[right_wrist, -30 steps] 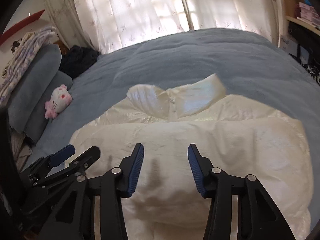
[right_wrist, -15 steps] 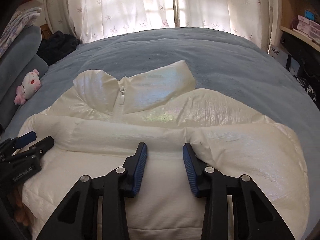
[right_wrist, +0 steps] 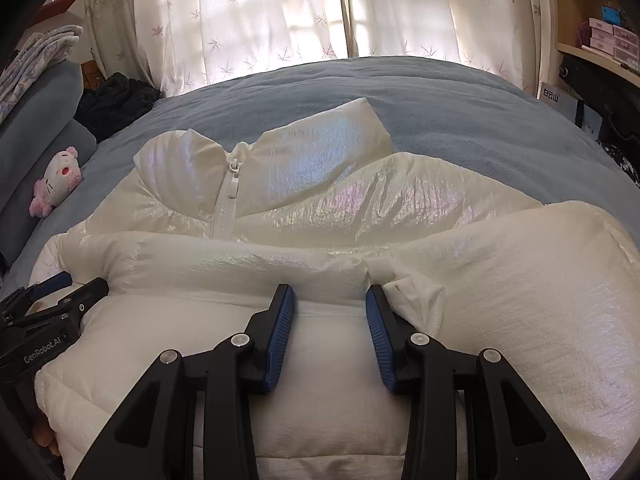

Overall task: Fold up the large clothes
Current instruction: 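Press the folded jacket flat with both grippers near the collar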

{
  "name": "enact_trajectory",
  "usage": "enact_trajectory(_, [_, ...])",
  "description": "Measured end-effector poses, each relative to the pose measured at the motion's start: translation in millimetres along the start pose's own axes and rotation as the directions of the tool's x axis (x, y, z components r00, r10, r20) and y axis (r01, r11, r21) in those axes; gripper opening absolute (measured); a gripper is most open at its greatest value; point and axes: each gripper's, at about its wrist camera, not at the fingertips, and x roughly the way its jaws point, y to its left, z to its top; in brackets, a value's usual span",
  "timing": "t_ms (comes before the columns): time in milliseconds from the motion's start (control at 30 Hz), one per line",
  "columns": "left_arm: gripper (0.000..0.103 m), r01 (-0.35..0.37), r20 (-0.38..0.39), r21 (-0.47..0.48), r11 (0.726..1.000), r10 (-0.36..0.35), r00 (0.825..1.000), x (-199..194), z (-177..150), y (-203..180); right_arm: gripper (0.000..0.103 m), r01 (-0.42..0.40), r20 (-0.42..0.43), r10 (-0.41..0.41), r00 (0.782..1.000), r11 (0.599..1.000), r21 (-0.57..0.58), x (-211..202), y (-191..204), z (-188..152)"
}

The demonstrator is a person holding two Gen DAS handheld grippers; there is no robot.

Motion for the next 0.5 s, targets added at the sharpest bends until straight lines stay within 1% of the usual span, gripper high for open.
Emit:
enact_trajectory(267, [0.075, 0.023, -0.014, -0.007, 1.000, -0.023, 1.000, 1.7, -4.4, 5.5, 0.037, 0.011, -0.015, -0.011, 1.000, 1.000, -0.014, 0.8, 3.0, -2.3])
enact_trajectory(400, [0.075, 0.034, -0.047, 0.020, 0.999, -0.033, 0.998, -0.9, -2.3, 8.5, 0.037, 0.032, -0.065, -0.037, 0.997, 0.997, -0.065, 0.6, 9.1, 4.6])
enact_trajectory(500, [0.076, 0.014, -0.071, 0.050, 0.999, -0.011, 0.997, -8.6, -1.6, 13.0, 0.037, 0.045, -0.098, -0.054, 0.994, 0.995, -0.090, -6.5, 11.5, 8.5])
